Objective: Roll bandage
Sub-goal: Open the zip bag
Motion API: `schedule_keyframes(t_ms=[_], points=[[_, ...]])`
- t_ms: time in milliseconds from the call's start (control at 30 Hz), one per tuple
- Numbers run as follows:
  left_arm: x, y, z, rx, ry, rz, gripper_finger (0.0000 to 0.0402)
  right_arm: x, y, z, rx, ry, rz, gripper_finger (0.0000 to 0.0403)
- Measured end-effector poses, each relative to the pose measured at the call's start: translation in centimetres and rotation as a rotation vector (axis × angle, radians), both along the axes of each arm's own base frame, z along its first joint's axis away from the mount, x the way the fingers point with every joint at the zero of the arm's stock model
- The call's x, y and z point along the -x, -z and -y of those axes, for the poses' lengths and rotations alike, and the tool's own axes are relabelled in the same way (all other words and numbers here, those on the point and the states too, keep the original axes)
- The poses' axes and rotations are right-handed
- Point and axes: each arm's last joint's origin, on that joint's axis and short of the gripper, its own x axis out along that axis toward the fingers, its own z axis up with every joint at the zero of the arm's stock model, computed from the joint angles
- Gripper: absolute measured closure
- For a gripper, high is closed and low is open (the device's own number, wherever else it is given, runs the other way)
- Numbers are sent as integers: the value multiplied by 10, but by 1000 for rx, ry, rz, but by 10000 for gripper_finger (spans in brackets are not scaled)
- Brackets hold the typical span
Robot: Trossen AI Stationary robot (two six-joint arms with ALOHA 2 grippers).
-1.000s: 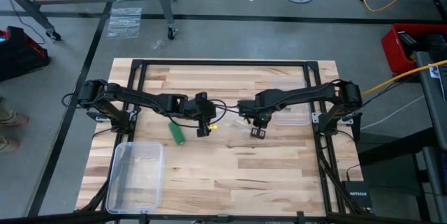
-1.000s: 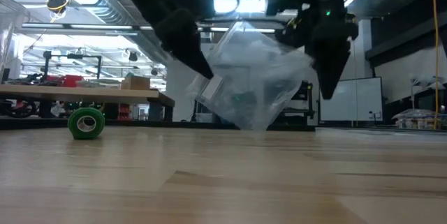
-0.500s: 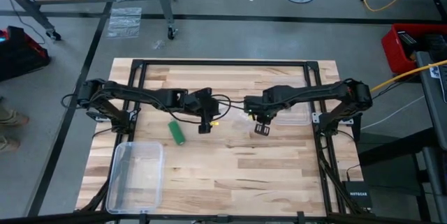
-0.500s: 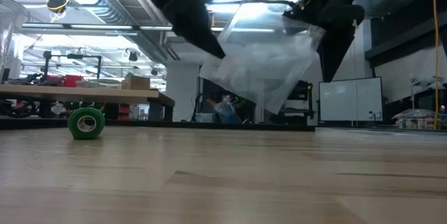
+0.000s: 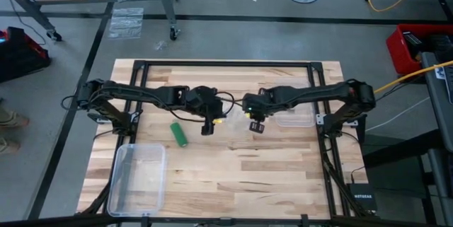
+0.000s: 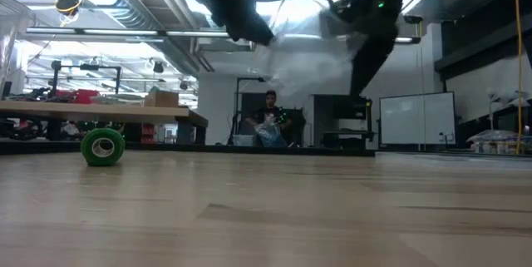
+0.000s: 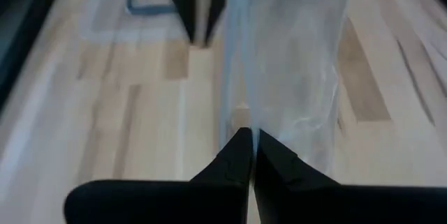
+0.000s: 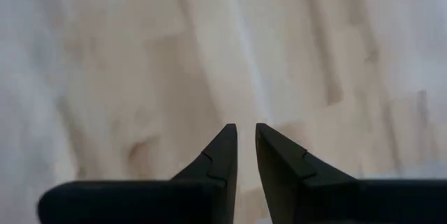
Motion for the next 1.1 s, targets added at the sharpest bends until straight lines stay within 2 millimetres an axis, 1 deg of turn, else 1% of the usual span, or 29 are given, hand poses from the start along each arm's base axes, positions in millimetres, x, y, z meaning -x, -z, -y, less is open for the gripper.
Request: schedule_keyframes(t_ms=[133,300,500,600,733,833,967,1100], points=[[1,2,7,19,26,-24,401,-10,3,13,42,50,72,345],[3,6,11,43,19,-55,401,-20,-3,30,55,104,203,345],[8,11,19,58,40,-124,401,-25,-9,54,78,173,327,345],[9,13,24,58,53,-145,401,-23,-10,67,94,194,332,345],[13,15,26,88,4,-194,401,-11,-7,82,87,240,248,345],[20,14,26,138,-62,-240,401,5,-11,86,69,262,167,345],[34,6,23,143,-106,-274,401,31,-25,81,48,276,70,345],[56,-8,15,104,-185,-312,401,58,-47,71,38,289,45,345]])
